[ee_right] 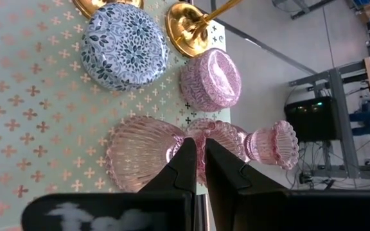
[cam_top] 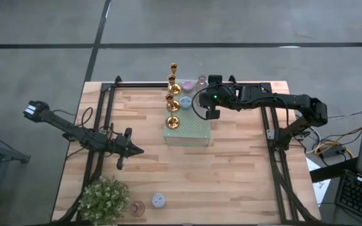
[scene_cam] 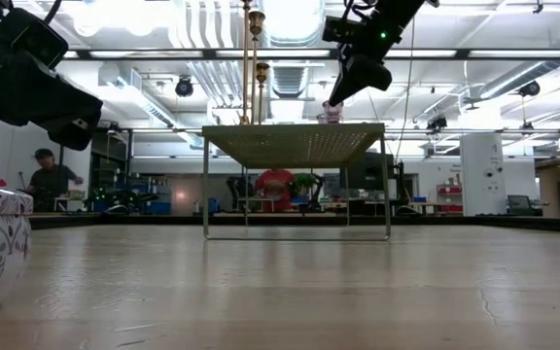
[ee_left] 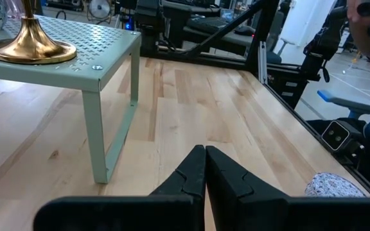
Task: Pick & Place candle stick holders
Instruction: Put the top pink glass candle holder on the shelf
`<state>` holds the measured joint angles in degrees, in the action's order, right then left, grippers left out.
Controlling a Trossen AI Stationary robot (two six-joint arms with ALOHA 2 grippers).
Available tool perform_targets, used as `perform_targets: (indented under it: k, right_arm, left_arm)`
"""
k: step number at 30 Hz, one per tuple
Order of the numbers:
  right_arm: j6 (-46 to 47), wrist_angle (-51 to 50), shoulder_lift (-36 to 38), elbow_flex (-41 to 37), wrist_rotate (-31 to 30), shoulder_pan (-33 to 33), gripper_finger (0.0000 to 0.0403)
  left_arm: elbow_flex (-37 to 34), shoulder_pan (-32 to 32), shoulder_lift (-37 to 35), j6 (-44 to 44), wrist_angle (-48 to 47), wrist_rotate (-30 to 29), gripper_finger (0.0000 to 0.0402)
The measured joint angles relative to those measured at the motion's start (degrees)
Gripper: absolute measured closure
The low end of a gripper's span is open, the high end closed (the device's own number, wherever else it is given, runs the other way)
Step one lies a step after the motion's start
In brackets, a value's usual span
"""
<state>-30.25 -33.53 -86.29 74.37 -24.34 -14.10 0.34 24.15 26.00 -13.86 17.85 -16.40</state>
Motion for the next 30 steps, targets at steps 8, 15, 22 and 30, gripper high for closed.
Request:
perform_targets:
  k: [8,15,22,30]
  right_arm:
    - [1.14,0.06,0.01,0.00,0.14,-0.05,0.0390]
    - [2.59,0.11,0.01,0.00,0.18,-0.08,0.0390]
    - [2.81,0.89,-0.03,0.00,0.44,-0.12,0.0390]
    - [2.83,0.85,-0.03,0.00,0.50,-0.06,0.0390]
  left_arm:
    - [0.00,0.03,0.00,-0.01,0.00,0.02,0.0388]
    - [0.00,0.02,0.00,0.02,0.00,0.02,0.0388]
    - [0.00,0.02,0.00,0.01,0.00,0.01,0.0387]
    - [0.00,0.02,0.00,-0.01,-0.02,0.02,0.0387]
